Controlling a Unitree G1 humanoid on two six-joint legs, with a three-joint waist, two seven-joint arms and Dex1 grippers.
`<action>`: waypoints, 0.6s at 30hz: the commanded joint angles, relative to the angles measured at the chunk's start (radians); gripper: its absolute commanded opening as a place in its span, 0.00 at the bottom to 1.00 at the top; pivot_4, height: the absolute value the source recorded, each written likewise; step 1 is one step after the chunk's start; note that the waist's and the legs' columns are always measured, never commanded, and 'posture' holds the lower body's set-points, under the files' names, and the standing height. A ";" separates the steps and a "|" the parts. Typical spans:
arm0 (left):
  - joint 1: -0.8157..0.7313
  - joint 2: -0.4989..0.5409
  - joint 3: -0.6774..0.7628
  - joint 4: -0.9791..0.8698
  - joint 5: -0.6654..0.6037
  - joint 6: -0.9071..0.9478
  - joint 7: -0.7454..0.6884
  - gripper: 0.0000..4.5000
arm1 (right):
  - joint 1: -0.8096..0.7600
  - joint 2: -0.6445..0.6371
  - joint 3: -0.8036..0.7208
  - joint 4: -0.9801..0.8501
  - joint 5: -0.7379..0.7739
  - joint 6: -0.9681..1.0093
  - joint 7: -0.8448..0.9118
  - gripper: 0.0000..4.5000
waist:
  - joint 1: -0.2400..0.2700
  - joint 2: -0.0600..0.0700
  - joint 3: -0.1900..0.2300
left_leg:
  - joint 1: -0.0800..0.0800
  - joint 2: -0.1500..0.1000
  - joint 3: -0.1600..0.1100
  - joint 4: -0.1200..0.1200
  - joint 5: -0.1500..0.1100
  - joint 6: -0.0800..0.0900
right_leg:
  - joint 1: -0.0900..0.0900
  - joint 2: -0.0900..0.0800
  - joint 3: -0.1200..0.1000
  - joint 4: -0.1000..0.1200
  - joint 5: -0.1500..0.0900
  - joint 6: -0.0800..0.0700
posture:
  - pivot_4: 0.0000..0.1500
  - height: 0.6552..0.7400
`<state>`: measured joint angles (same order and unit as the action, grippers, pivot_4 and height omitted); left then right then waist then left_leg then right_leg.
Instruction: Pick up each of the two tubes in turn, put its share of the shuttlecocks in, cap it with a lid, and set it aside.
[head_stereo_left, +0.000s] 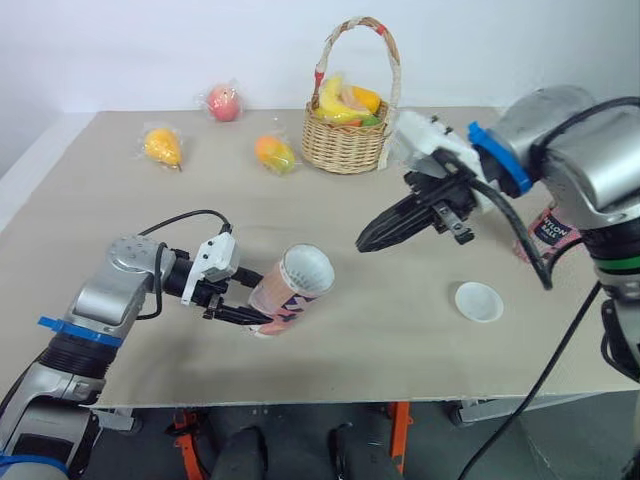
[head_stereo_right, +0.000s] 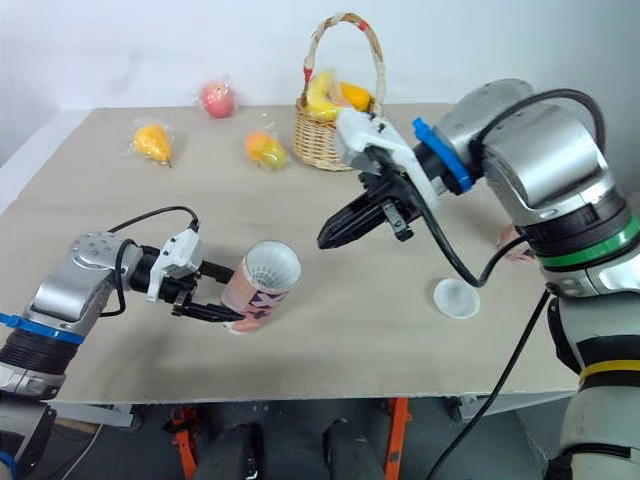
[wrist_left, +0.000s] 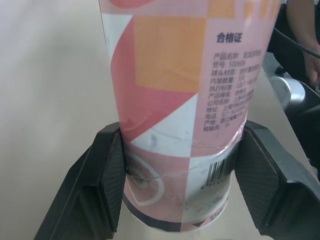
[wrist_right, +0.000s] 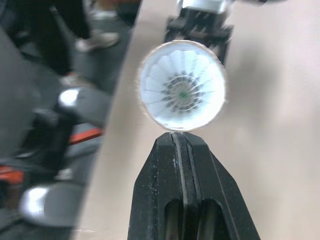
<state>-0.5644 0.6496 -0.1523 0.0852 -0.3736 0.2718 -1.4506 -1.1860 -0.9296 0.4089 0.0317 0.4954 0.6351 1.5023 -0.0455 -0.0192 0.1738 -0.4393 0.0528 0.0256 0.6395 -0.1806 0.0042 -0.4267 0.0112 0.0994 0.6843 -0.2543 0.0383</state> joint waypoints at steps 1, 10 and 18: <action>0.006 -0.051 0.079 -0.045 -0.082 -0.010 0.055 0.65 | 0.069 -0.048 -0.106 0.031 -0.088 -0.074 -0.087 0.02 | 0.001 0.000 0.000 | 0.000 0.000 0.000 0.000 0.000 0.000 | 0.000 0.000 0.001 0.000 0.000 0.000 | 1.00 0.97; 0.057 -0.265 0.073 -0.023 -0.107 -0.054 0.208 0.65 | 0.343 -0.238 -0.095 0.200 -0.309 -0.197 -0.035 0.73 | 0.003 0.000 0.000 | 0.000 -0.004 0.002 0.001 0.000 0.000 | 0.002 -0.002 0.006 -0.001 0.002 0.003 | 1.00 0.97; 0.041 -0.379 -0.020 0.202 0.041 -0.243 0.242 0.65 | 0.352 -0.216 -0.081 0.484 -0.447 -0.305 0.020 0.73 | -0.003 0.000 0.000 | 0.003 -0.004 0.003 0.001 0.000 0.000 | 0.003 -0.001 0.008 -0.001 0.003 0.005 | 1.00 0.97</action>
<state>-0.4961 0.2762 -0.1720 0.2627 -0.3562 0.0876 -1.2205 -0.8076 -1.1478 0.3413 0.4862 0.0700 0.3528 1.5074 -0.0488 -0.0188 0.1740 -0.4360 0.0485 0.0282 0.6409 -0.1802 0.0043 -0.4241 0.0110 0.1080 0.6830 -0.2507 0.0437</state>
